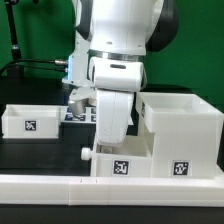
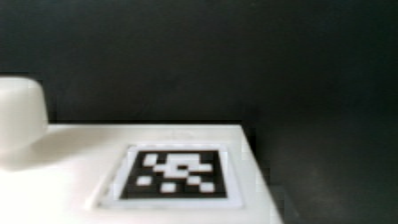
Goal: Assemble drawer
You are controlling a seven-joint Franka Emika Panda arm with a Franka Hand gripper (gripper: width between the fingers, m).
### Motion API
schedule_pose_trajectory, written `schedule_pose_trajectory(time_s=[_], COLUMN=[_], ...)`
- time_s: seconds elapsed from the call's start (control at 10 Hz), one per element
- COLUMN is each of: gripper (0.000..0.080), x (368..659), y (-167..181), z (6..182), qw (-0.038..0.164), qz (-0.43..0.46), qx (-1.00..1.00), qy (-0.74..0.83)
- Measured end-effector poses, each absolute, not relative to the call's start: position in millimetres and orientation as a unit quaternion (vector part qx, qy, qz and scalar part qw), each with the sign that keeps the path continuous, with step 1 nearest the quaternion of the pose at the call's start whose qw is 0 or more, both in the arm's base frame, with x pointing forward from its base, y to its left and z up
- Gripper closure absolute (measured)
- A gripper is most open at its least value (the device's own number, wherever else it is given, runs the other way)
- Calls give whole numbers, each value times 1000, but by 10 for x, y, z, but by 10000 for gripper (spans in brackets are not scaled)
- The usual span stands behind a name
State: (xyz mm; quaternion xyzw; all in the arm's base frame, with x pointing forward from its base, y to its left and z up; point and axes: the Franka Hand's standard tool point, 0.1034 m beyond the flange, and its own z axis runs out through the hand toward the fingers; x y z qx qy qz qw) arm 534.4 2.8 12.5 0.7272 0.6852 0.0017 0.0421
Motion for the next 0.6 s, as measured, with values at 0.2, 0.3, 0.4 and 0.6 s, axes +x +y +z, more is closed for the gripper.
schedule_pose_trajectory(time_s=[0.2, 0.3, 0.4, 0.6], gripper=[755, 755, 755, 755], x=[5353, 5356, 5355, 5354], y=[10, 2, -2, -5], z=[135, 135, 134, 133], qw=[38, 38, 38, 38], qz=[-13, -12, -12, -13], qx=[721, 723, 724, 722], qy=[692, 689, 689, 691])
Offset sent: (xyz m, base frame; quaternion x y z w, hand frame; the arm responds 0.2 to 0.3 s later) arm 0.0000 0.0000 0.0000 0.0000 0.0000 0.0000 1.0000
